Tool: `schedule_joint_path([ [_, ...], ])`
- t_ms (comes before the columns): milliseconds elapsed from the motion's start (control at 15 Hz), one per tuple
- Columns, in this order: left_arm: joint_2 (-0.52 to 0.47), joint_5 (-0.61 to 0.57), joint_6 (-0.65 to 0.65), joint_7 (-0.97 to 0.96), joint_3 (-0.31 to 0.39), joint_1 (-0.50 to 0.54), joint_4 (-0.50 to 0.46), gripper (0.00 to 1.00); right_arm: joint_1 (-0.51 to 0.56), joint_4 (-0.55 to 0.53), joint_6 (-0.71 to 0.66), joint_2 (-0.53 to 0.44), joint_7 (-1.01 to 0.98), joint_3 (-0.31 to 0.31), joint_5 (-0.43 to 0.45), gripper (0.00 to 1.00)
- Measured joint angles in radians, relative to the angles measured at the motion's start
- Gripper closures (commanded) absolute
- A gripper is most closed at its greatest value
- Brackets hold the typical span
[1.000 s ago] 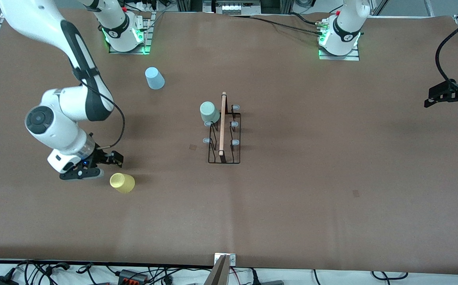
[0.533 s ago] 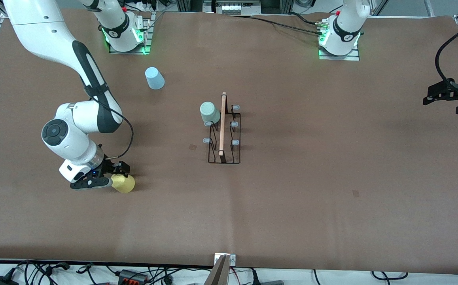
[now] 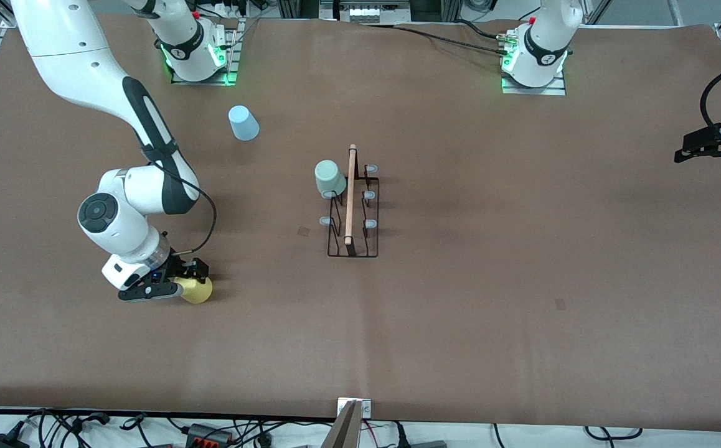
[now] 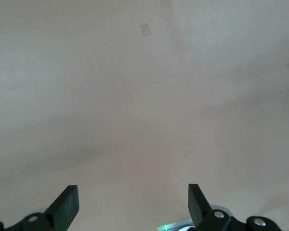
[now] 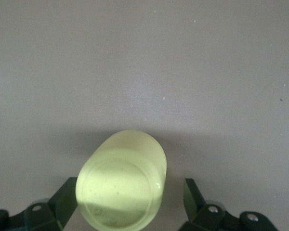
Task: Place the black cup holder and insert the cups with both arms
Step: 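Grasp the yellow cup with the right gripper and lift it, then carry the yellow cup with the right gripper onto a rack peg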
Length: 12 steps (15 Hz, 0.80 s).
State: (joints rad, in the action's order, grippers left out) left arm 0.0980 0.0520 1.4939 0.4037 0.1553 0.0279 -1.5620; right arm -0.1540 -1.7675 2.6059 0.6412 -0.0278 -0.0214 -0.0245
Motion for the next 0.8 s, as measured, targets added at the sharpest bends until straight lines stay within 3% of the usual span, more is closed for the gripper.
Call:
schedule_joint_path([
  [67, 0.004, 0.000, -0.007, 0.001, -0.001, -0.001, 0.000, 0.00, -0.002, 0.002, 0.000, 0.000, -0.004, 0.000, 0.000, 0.70],
  [200, 0.015, 0.000, -0.012, 0.002, -0.002, -0.005, 0.000, 0.00, -0.005, 0.014, 0.001, 0.000, -0.014, -0.001, 0.000, 0.82],
  [533, 0.030, 0.000, -0.015, 0.003, -0.004, -0.007, 0.001, 0.00, -0.010, 0.062, -0.046, -0.021, -0.027, -0.002, 0.001, 0.84],
  [800, 0.030, 0.000, -0.018, 0.003, -0.015, -0.007, 0.001, 0.00, -0.101, 0.087, -0.257, -0.151, 0.157, 0.000, -0.001, 0.84],
])
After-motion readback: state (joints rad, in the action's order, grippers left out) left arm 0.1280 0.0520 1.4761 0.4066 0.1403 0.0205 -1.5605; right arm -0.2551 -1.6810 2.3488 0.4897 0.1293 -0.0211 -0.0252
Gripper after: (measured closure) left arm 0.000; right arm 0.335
